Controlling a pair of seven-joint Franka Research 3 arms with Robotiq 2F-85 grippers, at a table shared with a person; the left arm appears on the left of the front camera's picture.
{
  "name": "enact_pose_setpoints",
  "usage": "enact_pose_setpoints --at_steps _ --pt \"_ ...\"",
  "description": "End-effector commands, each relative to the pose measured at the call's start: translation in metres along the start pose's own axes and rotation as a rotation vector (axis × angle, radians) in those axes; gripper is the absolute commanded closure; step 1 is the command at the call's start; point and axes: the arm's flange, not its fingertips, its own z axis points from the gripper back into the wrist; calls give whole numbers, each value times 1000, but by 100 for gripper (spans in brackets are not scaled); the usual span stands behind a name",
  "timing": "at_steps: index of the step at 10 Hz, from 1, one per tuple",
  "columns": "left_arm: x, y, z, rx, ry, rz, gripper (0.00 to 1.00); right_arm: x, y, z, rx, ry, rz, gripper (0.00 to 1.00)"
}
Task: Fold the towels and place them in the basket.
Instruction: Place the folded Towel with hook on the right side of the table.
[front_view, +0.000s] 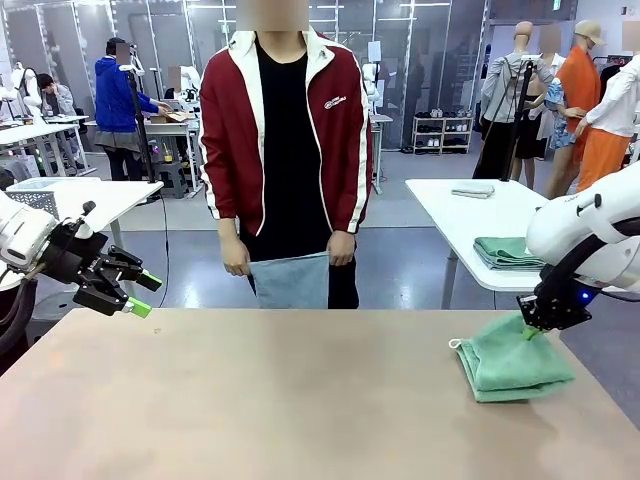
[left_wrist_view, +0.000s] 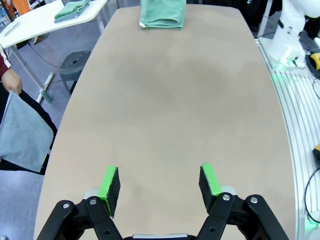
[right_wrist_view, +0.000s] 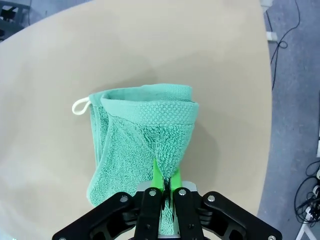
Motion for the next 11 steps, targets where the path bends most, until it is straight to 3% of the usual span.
enact_pose_setpoints --at_steps 1,4,9,11 --pt "1 -1 1 1 -4 -4 19 16 -17 -5 26 -44 28 94" --pt "1 -1 1 1 -4 -4 19 26 -33 -13 40 -49 11 94" --pt "1 -1 1 1 -4 -4 19 30 -36 0 27 -22 31 44" --pt "1 -1 1 1 -4 -4 19 29 -17 32 15 35 48 24"
